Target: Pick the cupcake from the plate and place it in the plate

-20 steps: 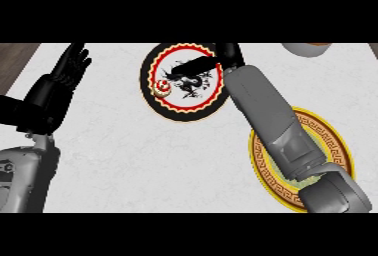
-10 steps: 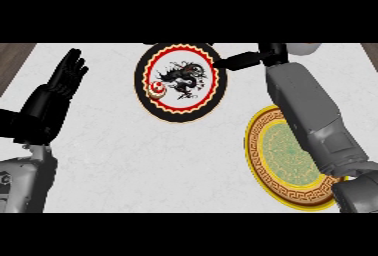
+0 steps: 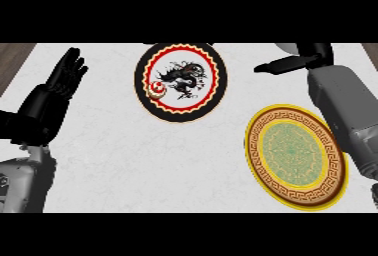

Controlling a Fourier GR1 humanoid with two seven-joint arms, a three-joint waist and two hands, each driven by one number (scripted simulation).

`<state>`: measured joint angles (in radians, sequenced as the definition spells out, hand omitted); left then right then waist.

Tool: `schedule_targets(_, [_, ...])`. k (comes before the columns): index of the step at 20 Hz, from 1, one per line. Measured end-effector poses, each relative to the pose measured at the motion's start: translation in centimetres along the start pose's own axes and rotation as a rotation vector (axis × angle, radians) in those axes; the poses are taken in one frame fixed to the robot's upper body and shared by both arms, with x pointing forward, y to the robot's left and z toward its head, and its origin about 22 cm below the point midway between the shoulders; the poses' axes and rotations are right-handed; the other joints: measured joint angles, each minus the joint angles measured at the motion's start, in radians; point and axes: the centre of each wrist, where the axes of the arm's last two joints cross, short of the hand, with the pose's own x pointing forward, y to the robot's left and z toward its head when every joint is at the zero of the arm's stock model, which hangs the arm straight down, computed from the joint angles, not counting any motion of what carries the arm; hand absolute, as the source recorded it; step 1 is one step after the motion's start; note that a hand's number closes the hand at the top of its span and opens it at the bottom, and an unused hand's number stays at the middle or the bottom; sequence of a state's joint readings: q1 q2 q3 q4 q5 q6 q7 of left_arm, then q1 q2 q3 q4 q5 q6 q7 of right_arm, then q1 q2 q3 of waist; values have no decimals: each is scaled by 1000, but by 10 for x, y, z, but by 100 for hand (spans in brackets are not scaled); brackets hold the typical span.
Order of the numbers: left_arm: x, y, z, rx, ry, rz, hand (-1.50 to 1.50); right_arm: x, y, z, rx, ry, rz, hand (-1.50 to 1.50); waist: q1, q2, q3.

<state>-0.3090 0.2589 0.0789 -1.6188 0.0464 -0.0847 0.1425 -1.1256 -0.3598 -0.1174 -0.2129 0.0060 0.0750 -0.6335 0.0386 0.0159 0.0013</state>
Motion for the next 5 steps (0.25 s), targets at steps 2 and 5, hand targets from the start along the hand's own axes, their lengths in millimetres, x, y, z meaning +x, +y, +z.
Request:
schedule_targets(2, [-3,-2,-1,2,0,-6,0,-3,-15,6,4,-8,3,-150,-1,1,0])
schedule_targets(5, [-3,1,-2,3,-4,-6,0,-8,-31,15,-9,-18,24,-150,2,2,0])
